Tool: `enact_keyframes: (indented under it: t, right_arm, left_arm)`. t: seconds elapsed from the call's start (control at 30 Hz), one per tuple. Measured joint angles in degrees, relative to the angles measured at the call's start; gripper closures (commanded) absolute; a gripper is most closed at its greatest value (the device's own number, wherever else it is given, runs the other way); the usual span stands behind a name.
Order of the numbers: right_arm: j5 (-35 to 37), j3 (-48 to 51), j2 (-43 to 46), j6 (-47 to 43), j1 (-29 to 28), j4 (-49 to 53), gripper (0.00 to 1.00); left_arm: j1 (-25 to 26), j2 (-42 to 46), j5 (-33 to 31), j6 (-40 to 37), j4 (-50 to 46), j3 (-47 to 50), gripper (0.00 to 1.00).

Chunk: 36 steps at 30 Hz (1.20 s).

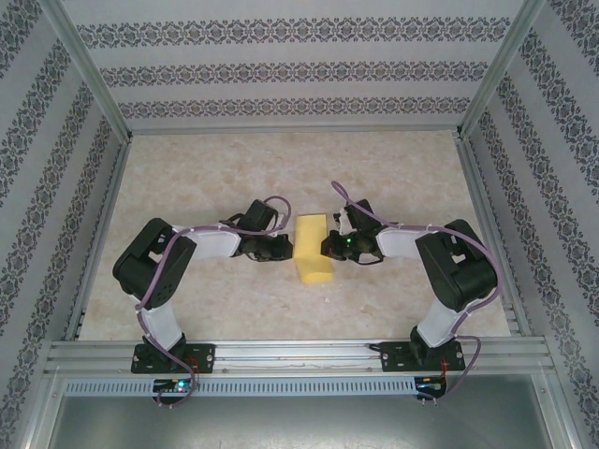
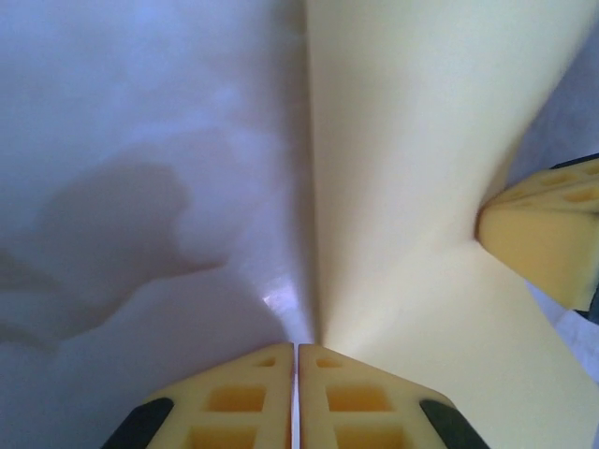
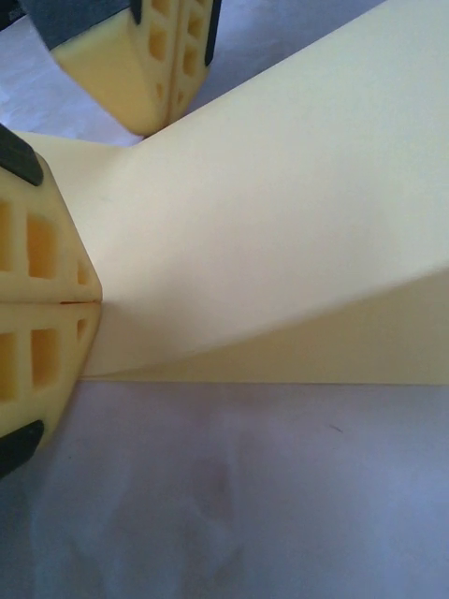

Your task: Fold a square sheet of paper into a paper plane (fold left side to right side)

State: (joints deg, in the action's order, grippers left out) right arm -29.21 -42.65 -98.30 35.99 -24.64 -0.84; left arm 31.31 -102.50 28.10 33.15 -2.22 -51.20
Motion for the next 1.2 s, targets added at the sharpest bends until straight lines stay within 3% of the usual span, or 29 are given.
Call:
enact_keyframes:
  t: [0.33,0.57,1.2]
  right_arm:
    - [0.0,0.0,0.0,0.0,0.0,0.0,1.00]
    - [0.4,-0.3,0.0,0.0,-0.3,0.3,1.00]
    - [0.4,-0.9,0.8,-0.2,-0.4,2.7,1.00]
  left_arm:
    - [0.3,2.4,3.2,0.5,3.2,0.1,0.94]
    - [2.5,-2.7,6.3,1.4,6.4,-2.1,0.95]
    - [2.9,-5.2,6.1,1.5,6.8,-2.4,0.96]
